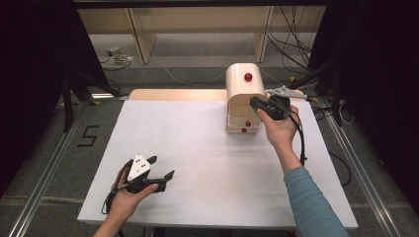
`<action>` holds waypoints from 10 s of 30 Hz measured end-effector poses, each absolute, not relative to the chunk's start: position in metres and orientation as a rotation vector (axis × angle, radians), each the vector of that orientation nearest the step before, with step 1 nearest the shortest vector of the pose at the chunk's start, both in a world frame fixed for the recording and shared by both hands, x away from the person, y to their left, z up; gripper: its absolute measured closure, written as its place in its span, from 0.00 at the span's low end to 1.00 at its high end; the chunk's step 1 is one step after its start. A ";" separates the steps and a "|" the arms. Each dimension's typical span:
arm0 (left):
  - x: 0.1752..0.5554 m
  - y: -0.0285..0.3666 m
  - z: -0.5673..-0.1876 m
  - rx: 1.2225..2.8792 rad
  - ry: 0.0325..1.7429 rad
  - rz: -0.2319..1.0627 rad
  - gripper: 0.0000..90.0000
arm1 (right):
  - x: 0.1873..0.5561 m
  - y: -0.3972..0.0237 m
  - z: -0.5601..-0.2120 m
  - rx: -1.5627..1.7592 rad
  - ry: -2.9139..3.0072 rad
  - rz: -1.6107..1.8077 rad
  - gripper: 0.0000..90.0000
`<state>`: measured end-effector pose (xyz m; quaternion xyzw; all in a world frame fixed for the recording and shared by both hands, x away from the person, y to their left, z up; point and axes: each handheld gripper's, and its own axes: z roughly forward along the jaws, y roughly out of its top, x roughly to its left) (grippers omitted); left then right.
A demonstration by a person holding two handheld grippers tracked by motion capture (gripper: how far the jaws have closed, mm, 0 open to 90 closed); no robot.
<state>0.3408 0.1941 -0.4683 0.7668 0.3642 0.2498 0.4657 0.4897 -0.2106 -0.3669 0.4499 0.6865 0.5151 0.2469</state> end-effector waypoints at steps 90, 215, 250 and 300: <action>0.341 0.194 -0.468 1.882 0.893 0.610 0.22 | 0.503 -0.196 -0.371 1.214 2.014 1.220 0.93; 0.339 0.193 -0.467 1.882 0.904 0.616 0.23 | 0.404 -0.239 -0.405 1.022 2.016 1.300 1.00; 0.338 0.195 -0.470 1.888 0.901 0.605 0.23 | 0.435 -0.218 -0.410 1.093 1.958 1.268 1.00; 0.339 0.194 -0.470 1.893 0.899 0.603 0.23 | 0.441 -0.213 -0.408 1.110 1.939 1.254 1.00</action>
